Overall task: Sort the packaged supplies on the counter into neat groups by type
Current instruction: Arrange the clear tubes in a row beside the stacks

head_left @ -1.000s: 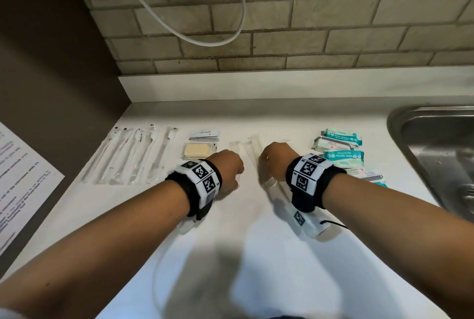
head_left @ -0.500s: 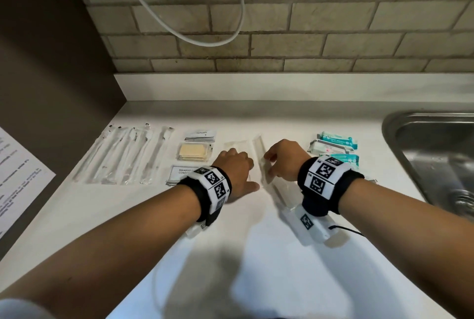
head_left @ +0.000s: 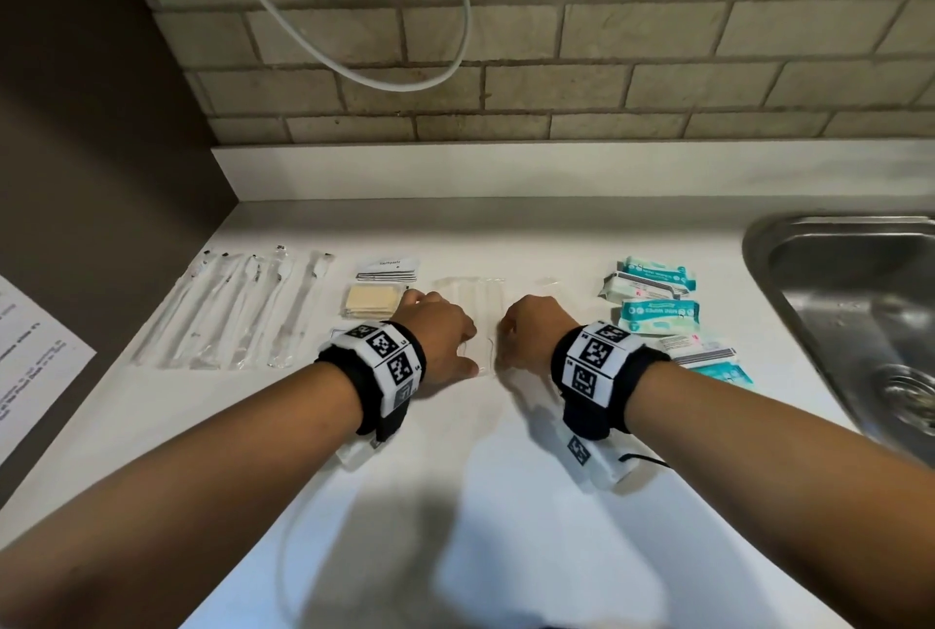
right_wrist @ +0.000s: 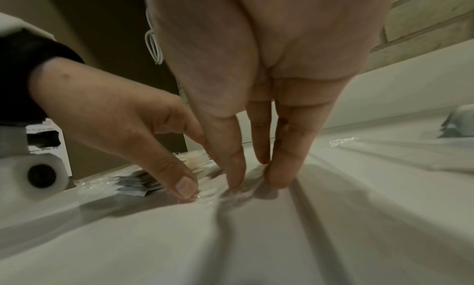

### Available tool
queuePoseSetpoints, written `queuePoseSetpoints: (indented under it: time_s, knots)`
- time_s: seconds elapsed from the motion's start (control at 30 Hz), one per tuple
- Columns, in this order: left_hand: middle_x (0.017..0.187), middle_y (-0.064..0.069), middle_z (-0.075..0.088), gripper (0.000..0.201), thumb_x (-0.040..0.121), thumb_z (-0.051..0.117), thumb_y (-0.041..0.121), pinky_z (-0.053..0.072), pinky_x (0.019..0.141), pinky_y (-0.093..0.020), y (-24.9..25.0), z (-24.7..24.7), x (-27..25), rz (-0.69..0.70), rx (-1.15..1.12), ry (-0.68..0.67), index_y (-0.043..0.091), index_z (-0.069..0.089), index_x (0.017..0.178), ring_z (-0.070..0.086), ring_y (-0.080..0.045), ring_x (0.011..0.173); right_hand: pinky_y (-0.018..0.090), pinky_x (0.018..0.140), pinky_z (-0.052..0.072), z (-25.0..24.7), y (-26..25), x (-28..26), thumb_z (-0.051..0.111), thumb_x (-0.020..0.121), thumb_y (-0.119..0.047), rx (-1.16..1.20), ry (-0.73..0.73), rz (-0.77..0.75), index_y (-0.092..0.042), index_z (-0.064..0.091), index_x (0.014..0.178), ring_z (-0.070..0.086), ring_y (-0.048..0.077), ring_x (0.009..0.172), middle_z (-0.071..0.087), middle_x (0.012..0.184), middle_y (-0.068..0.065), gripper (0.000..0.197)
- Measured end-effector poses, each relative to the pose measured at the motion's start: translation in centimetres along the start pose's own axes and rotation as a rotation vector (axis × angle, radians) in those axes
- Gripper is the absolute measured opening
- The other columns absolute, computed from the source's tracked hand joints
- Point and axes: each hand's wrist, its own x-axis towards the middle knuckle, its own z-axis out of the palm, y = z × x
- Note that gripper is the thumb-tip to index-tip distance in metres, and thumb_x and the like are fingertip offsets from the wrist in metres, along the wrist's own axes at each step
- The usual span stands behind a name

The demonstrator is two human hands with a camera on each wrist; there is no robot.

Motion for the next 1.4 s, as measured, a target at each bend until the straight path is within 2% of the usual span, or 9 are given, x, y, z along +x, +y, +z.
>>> queuePoseSetpoints:
  time_s: [0.2, 0.33, 0.43, 0.6, 0.73, 0.83, 1.0, 1.2, 1.4]
  knots:
    - [0.133, 0.007, 0.056, 0.052, 0.086, 0.057, 0.049, 0.022, 0.101, -0.037, 2.1, -1.1, 0.4, 0.085, -0.157, 0.104, 0.031, 0.053, 0.134, 0.04, -0.023, 0.126, 0.034, 0.094, 0.051, -2.8, 2.7, -0.5, 0.055, 0.089, -0.012, -0.088, 0.089, 0.003, -0.017, 0.065, 0.12, 0.059, 0.025, 0.11, 0.064, 0.121, 0.006, 0.033]
    - [0.123, 0.005, 0.058, 0.047, 0.09, 0.051, 0.056, 0.026, 0.096, -0.038, 5.7, -1.7, 1.1, 0.165, -0.135, 0.068, 0.033, 0.055, 0.13, 0.042, -0.022, 0.117, 0.037, 0.103, 0.046, -4.3, 4.4, -1.0, 0.05, 0.091, -0.005, -0.23, -0.04, 0.061, -0.017, 0.058, 0.131, 0.056, 0.024, 0.12, 0.059, 0.132, 0.005, 0.042]
    - [0.115, -0.001, 0.057, 0.059, 0.085, 0.043, 0.072, 0.029, 0.097, -0.042, 8.0, -1.5, 1.3, 0.204, -0.026, 0.008, 0.04, 0.049, 0.134, 0.043, -0.026, 0.111, 0.037, 0.104, 0.045, -4.4, 4.7, -1.8, 0.048, 0.094, -0.012, -0.304, -0.126, 0.056, -0.014, 0.057, 0.132, 0.054, 0.024, 0.123, 0.059, 0.133, 0.006, 0.039]
    - [0.112, -0.002, 0.056, 0.076, 0.074, 0.048, 0.082, 0.03, 0.097, -0.042, 8.5, -1.7, 1.6, 0.158, 0.03, 0.025, 0.033, 0.051, 0.132, 0.043, -0.026, 0.109, 0.037, 0.104, 0.045, -3.3, 5.0, -2.0, 0.057, 0.089, -0.011, -0.266, -0.1, 0.063, -0.014, 0.057, 0.131, 0.051, 0.026, 0.122, 0.052, 0.13, 0.011, 0.042]
    - [0.114, -0.005, 0.056, 0.075, 0.073, 0.055, 0.076, 0.03, 0.099, -0.042, 8.5, -2.5, 2.3, 0.153, 0.069, -0.045, 0.036, 0.048, 0.136, 0.044, -0.029, 0.114, 0.037, 0.098, 0.048, -2.5, 5.2, -1.8, 0.063, 0.085, -0.02, -0.206, -0.071, 0.087, -0.017, 0.062, 0.123, 0.057, 0.026, 0.111, 0.052, 0.125, 0.011, 0.038]
    - [0.113, -0.007, 0.049, 0.062, 0.078, 0.061, 0.062, 0.044, 0.086, -0.034, 8.7, -2.5, 2.3, 0.161, -0.024, -0.121, 0.033, 0.054, 0.132, 0.054, -0.029, 0.102, 0.037, 0.098, 0.048, -2.3, 5.6, -1.8, 0.067, 0.084, -0.024, -0.155, -0.052, 0.105, -0.013, 0.064, 0.119, 0.055, 0.026, 0.113, 0.055, 0.122, 0.012, 0.036]
    - [0.109, 0.001, 0.045, 0.047, 0.073, 0.066, 0.045, 0.055, 0.078, -0.04, 8.6, -1.9, 2.0, 0.148, -0.212, -0.073, 0.028, 0.063, 0.117, 0.061, -0.028, 0.086, 0.036, 0.098, 0.047, -2.8, 6.4, -2.1, 0.085, 0.065, -0.022, -0.031, -0.028, 0.173, -0.011, 0.053, 0.128, 0.05, 0.032, 0.122, 0.044, 0.136, 0.016, 0.071]
    - [0.099, 0.004, 0.045, 0.054, 0.064, 0.078, 0.05, 0.049, 0.072, -0.03, 7.9, -2.2, 2.0, 0.071, -0.446, 0.084, 0.023, 0.057, 0.106, 0.057, -0.019, 0.08, 0.032, 0.096, 0.049, -3.0, 6.2, -2.3, 0.074, 0.078, -0.017, -0.109, -0.017, 0.165, -0.011, 0.053, 0.13, 0.054, 0.026, 0.116, 0.054, 0.127, 0.011, 0.057]
    - [0.105, -0.005, 0.05, 0.026, 0.079, 0.069, 0.024, 0.043, 0.078, -0.028, 7.7, -2.0, 2.4, -0.01, -0.563, 0.181, 0.017, 0.058, 0.101, 0.057, -0.028, 0.094, 0.033, 0.098, 0.05, -3.3, 5.2, -2.6, 0.065, 0.085, -0.023, -0.186, -0.071, 0.17, -0.008, 0.054, 0.129, 0.057, 0.025, 0.117, 0.058, 0.126, 0.011, 0.049]
